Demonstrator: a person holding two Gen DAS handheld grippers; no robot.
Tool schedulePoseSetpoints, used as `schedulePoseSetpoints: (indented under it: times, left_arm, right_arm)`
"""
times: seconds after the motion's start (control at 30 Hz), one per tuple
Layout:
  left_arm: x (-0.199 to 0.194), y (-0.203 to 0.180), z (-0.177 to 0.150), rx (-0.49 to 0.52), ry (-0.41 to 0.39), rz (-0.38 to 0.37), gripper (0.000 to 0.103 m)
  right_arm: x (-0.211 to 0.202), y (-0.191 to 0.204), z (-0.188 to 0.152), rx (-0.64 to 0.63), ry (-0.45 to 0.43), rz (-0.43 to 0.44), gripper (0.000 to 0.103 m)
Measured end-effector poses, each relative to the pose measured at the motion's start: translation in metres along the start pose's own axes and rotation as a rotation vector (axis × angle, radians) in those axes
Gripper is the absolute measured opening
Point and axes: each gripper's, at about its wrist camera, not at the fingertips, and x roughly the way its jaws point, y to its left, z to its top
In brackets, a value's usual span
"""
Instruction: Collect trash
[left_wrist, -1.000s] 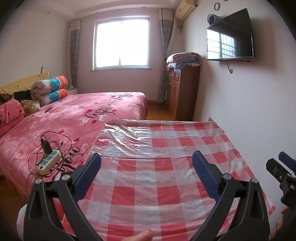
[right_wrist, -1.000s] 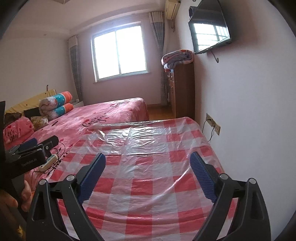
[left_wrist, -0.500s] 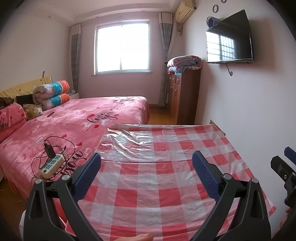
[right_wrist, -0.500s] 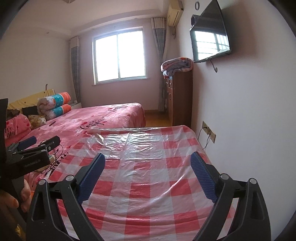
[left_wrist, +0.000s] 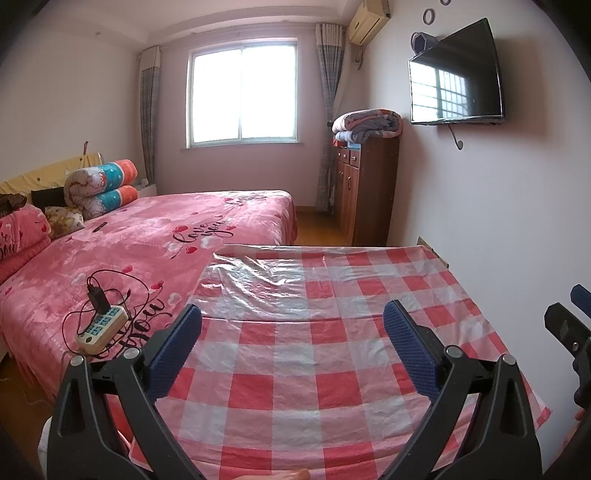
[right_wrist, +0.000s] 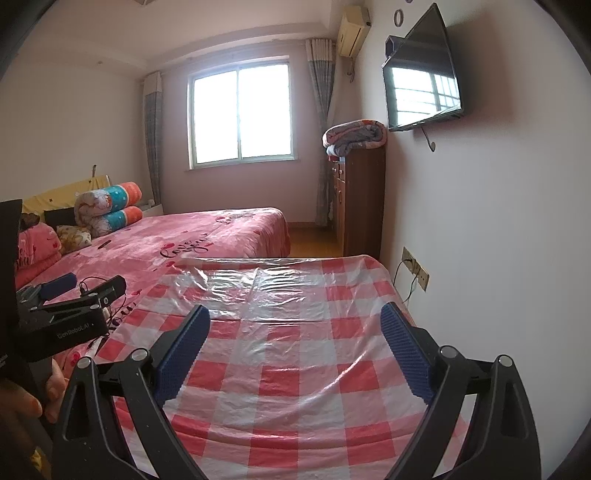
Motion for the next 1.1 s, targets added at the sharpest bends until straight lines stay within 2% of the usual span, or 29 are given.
schedulePoseSetpoints:
  times: [1.1]
  left_arm:
    - [0.017, 0.009, -0.007, -0.03, 0.028, -0.008, 0.099]
  right_arm:
    - [0.016, 0.001, -0.002, -0.025, 0.015, -0.002, 0.092]
